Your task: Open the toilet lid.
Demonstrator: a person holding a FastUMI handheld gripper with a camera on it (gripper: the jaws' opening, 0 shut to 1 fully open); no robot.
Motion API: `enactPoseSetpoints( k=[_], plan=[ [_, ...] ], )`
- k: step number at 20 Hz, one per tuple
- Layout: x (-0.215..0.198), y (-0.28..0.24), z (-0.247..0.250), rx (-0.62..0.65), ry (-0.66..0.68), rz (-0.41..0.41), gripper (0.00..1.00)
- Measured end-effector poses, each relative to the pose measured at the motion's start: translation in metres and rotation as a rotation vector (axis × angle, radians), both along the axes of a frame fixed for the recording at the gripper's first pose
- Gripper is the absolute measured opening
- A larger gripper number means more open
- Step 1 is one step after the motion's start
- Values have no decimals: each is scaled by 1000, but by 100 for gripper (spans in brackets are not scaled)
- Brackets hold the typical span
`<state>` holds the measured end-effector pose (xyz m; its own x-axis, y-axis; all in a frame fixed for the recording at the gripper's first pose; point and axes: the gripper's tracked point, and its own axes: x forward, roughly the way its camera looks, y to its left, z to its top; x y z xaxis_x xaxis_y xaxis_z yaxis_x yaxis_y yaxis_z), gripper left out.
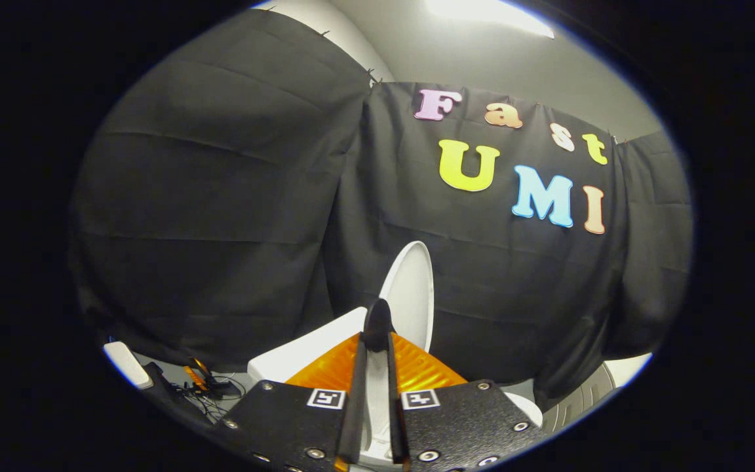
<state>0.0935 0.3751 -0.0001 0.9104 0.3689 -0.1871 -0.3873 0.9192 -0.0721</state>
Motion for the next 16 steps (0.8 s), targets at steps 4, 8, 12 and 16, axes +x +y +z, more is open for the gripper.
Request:
enactPoseSetpoints(
  k=[4, 8, 12, 16],
  plan=[
    [-13, -27, 3, 108, -4, 27, 79],
    [-27, -61, 28, 277, -26, 101, 95],
    [-20, -126, 50, 271, -113, 88, 95],
    [-11, -196, 37, 212, -78, 5, 95]
  ],
)
